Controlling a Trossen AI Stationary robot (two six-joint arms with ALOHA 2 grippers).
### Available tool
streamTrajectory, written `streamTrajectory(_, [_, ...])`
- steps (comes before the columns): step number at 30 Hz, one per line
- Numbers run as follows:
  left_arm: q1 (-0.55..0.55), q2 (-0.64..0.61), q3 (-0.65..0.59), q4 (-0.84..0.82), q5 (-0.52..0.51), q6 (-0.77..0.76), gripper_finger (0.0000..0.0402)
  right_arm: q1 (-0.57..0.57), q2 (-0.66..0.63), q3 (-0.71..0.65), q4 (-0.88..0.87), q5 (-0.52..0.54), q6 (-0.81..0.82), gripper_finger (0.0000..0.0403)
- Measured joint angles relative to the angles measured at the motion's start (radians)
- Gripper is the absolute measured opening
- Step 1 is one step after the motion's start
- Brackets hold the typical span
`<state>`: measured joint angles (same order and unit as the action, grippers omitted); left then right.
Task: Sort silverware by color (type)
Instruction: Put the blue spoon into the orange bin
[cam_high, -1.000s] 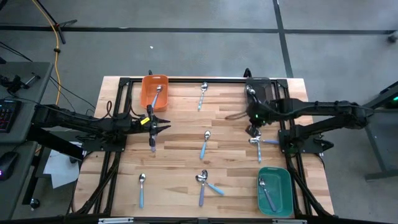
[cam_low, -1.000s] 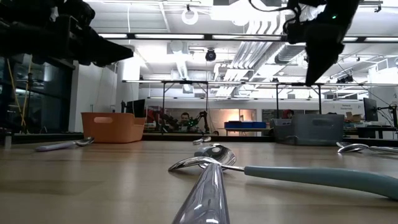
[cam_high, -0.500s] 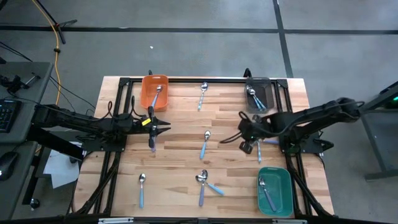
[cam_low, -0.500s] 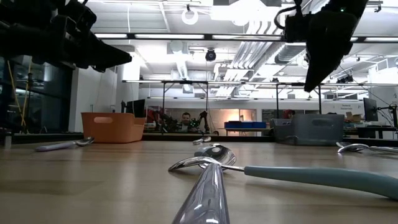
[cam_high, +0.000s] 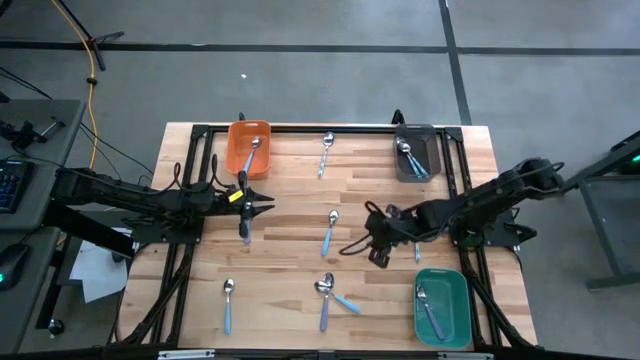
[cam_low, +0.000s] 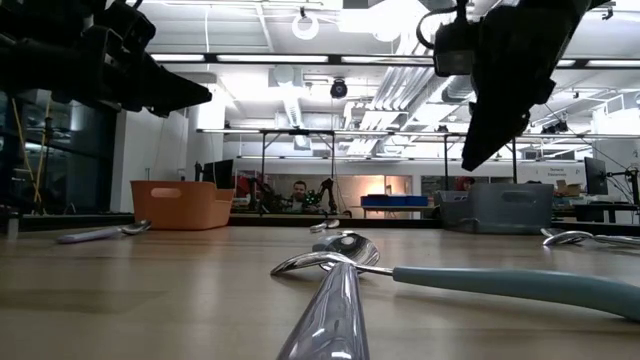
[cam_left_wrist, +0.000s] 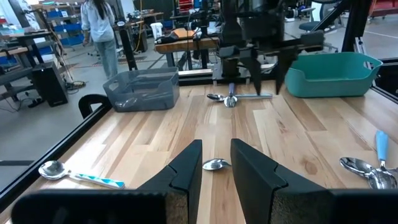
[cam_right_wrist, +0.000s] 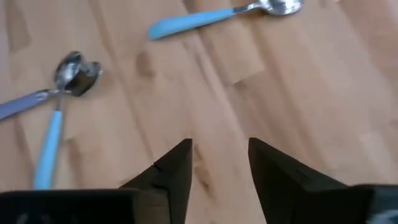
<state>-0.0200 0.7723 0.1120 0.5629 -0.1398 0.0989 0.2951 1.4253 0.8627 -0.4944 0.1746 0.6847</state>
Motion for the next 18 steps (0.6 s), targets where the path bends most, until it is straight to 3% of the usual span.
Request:
streamTrajectory(12, [0.000, 0.000, 0.000, 0.002, 0.000, 0.000, 0.0075, 0.127, 0.044, 0.007, 0.057, 0.024, 0.153, 0.0149])
streamTrajectory(18, [0.000, 0.000, 0.000, -0.003, 0.000, 0.000, 0.0075, 0.167, 0.101, 0.101, 0.045, 0.054, 0.148, 0.0149])
